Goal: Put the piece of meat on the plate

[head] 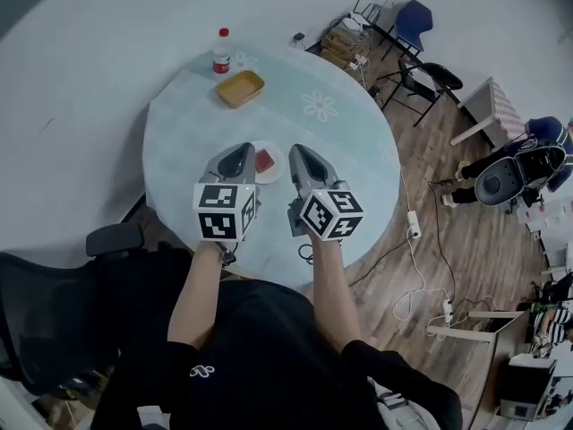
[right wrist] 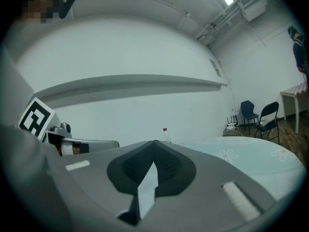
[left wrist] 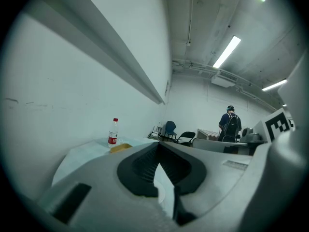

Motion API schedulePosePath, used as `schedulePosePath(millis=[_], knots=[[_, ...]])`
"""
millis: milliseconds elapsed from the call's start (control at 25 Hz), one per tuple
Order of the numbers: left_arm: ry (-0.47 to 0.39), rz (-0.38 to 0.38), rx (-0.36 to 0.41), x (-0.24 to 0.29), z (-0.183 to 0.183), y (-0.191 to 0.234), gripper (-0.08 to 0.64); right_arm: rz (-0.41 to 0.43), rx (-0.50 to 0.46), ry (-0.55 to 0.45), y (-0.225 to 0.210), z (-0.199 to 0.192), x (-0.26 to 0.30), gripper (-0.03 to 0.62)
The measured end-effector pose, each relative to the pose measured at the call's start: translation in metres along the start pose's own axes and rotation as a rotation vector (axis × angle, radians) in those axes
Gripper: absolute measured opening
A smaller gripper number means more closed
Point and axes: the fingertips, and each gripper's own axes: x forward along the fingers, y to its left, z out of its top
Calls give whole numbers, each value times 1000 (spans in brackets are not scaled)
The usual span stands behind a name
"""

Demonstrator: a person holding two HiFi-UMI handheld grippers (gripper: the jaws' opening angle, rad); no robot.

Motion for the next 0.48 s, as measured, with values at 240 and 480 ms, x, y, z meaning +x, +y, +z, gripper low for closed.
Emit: schedulePosePath(millis=[240, 480], knots=[[0, 6, 3, -7, -1, 15, -2, -3, -26, 1, 14, 1, 12, 6], [-9, 23, -9, -11, 6, 38, -2, 25, -94, 6, 40, 2, 25, 6]])
